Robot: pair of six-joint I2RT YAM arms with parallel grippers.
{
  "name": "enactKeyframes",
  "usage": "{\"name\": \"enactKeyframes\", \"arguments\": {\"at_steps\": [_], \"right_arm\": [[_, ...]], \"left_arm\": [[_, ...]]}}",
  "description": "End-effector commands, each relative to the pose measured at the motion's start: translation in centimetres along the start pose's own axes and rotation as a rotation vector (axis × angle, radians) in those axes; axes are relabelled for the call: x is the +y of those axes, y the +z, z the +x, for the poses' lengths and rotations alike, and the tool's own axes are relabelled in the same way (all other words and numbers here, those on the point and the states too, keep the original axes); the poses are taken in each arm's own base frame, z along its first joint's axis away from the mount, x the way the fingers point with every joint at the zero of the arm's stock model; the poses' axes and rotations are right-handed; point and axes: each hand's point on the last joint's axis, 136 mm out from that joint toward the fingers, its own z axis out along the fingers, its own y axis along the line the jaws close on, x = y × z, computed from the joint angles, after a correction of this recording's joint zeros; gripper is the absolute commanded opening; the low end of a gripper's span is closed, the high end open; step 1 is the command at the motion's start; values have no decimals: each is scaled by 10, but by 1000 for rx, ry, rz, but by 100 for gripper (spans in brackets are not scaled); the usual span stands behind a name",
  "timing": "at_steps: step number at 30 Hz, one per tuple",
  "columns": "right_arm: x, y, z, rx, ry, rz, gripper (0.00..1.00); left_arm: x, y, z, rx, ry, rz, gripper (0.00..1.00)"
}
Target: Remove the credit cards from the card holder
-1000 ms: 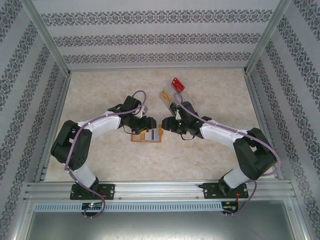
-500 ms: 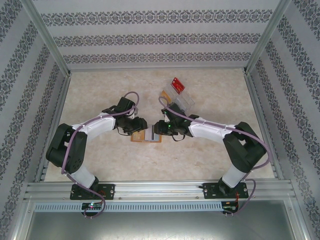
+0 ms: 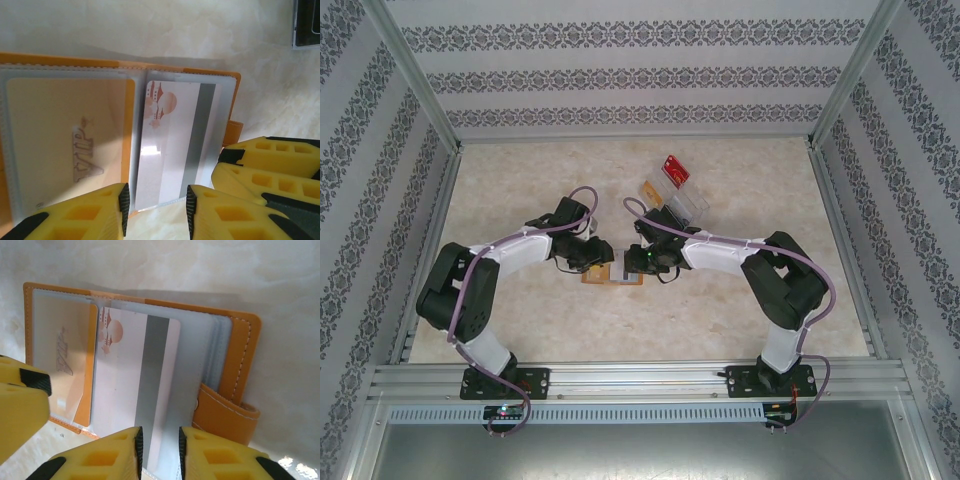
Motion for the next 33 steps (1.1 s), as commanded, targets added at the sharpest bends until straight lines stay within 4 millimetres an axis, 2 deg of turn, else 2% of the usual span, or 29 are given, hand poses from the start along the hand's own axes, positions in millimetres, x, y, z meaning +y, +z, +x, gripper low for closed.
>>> {"name": "enactKeyframes", "arguments": {"at_steps": [1,12,18,28,33], "right_arm": [[-7,5,-3,2,14,36,26],[-24,13,2,35,41,86,18],[-33,15,6,44,51,119,16],[-36,17,8,51,57,119,16],[-36,18,9,52,60,114,16]], "left_arm": [[-4,6,-2,19,-13,49,36],[4,16,1,45,-19,29,31],[12,19,1,38,-21,0,31],[-1,22,-5,39,30,66,30],[-2,26,-11,42,43,70,30]]}}
